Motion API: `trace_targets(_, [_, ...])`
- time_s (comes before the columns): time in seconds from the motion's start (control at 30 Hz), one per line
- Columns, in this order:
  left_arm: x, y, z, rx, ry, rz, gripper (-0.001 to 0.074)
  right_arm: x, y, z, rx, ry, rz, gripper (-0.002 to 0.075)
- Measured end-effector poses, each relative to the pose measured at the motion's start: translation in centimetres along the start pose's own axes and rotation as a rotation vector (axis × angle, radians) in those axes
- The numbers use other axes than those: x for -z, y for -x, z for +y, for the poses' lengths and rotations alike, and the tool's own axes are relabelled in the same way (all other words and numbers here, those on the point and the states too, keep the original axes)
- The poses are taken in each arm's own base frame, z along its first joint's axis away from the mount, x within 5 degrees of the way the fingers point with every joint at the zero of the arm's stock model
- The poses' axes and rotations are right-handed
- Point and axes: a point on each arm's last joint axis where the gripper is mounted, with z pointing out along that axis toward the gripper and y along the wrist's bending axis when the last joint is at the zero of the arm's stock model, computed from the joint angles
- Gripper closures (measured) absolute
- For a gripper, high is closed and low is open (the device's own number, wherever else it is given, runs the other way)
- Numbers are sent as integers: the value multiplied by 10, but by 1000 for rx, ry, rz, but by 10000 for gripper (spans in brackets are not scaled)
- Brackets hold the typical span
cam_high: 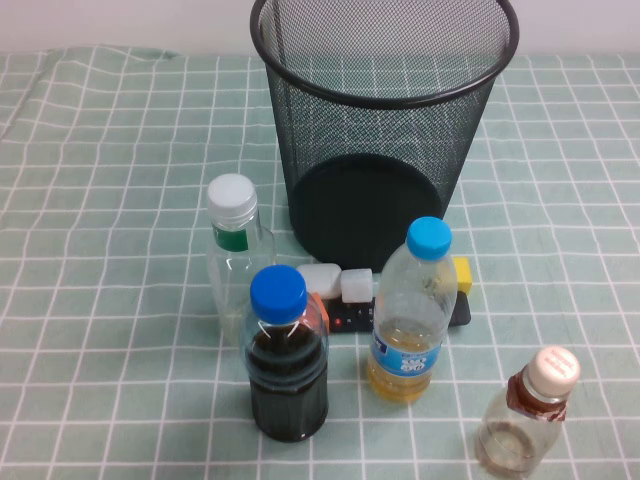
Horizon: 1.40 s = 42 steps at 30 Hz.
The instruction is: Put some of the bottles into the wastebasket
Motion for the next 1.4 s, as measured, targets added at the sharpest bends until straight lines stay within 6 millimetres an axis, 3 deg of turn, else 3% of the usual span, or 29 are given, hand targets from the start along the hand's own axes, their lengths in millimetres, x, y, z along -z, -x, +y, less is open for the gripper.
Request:
trace_targets(1.13, [0, 0, 0, -11, 4, -2, 739, 0, 0, 0, 1, -1, 0, 734])
trace_targets(1.4, [1, 13, -3, 265, -49, -139, 740, 0, 0, 0, 1, -1, 0, 734])
